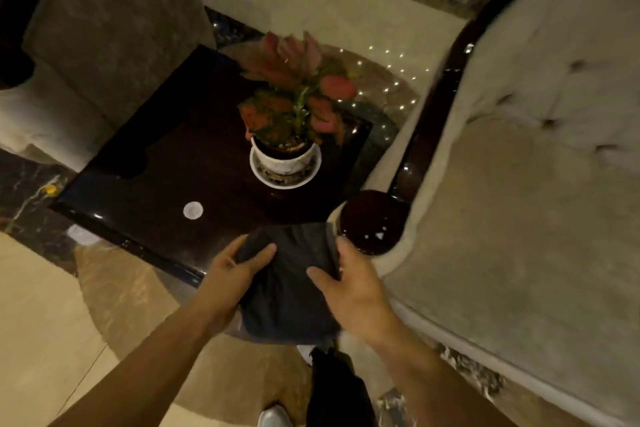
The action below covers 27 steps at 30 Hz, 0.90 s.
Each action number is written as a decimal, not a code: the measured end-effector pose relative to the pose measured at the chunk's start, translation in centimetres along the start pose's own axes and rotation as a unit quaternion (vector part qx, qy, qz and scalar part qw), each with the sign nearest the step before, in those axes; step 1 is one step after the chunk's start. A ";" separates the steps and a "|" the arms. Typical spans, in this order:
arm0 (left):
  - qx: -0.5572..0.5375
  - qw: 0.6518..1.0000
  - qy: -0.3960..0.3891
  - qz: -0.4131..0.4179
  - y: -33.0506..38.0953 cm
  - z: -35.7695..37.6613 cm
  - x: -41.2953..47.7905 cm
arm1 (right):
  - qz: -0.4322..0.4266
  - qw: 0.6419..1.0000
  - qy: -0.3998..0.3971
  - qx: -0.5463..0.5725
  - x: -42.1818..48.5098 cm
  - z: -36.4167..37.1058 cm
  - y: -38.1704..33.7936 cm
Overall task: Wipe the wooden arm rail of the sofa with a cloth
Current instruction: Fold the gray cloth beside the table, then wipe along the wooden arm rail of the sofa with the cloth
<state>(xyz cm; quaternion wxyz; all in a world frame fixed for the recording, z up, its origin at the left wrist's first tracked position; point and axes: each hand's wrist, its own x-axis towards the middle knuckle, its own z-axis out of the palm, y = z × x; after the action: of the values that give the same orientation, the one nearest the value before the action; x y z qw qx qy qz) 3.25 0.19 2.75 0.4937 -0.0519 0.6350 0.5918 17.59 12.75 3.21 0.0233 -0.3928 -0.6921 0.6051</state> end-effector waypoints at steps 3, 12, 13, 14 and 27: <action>0.072 0.992 -0.090 0.055 3.3 5.5 -3.3 | -0.049 0.990 0.134 0.023 -4.0 -5.9 -1.5; 0.200 0.958 -0.001 0.204 3.3 12.9 0.3 | -0.210 0.807 0.110 -0.541 1.0 -7.6 -2.0; 0.163 0.967 0.007 0.195 2.5 12.4 0.4 | -0.219 0.790 0.057 -0.570 2.1 -7.2 -1.2; 0.144 0.972 0.004 0.187 1.6 11.5 0.4 | -0.242 0.774 0.030 -0.584 3.2 -7.5 -1.0; 0.313 0.923 -0.042 0.222 -6.2 11.7 2.8 | -0.253 0.766 0.051 -0.589 4.8 -7.0 -1.0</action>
<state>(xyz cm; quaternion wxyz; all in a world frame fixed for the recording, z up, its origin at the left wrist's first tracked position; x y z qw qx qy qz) 12.49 9.17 -1.32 0.3672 0.2725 0.7617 0.4591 17.31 21.23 3.83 -0.0249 -0.1706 -0.9846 0.0301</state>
